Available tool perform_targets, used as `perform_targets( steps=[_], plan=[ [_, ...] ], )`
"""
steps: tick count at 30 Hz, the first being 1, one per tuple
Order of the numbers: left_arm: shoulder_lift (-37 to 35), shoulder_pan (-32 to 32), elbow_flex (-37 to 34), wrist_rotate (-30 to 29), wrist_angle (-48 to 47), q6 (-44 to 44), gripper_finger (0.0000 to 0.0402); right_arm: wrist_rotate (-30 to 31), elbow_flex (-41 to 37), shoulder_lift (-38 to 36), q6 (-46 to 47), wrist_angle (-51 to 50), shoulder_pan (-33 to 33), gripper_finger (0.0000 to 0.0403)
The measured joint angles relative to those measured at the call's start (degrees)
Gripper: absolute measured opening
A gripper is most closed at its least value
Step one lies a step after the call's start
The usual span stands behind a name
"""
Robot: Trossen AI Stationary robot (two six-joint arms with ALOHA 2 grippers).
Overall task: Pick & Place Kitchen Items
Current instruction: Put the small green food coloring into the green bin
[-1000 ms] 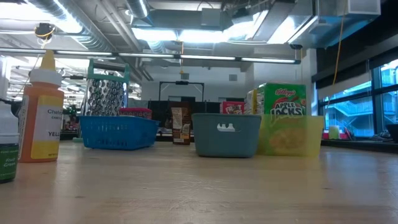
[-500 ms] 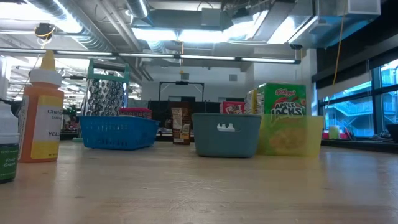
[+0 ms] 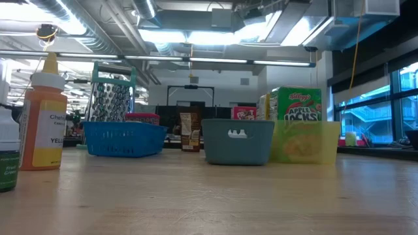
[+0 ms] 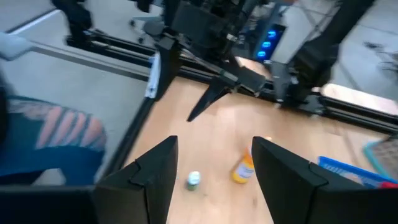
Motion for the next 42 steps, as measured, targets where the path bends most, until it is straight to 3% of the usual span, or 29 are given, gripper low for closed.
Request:
perform_targets(
  steps=[14,19,24,29,42],
  plan=[
    [1.2,-2.1,0.0,-1.5,-0.6,-1.8,0.0265,-2.0,0.0,0.0,-2.2,0.0,-1.5,0.0209],
    [1.2,-2.3,0.0,-1.5,-0.5,-7.6,0.0265,-1.7,0.0,0.0,-4.4,-0.1,-3.0,0.0209],
    [2.4,-3.8,0.0,-6.9,-0.3,-12.7,0.0265,-3.4,0.0,0.0,-7.0,-2.2,-5.3,0.0209],
    [2.7,-4.7,0.0,-8.1,0.7,-18.4,0.0265,-3.8,0.0,0.0,-6.5,-2.1,-7.4,0.0209],
    [2.7,-9.8,0.0,-17.2,2.6,-19.4,0.0265,-20.5,0.0,0.0,-9.7,8.0,-10.8,0.0208]
  ],
)
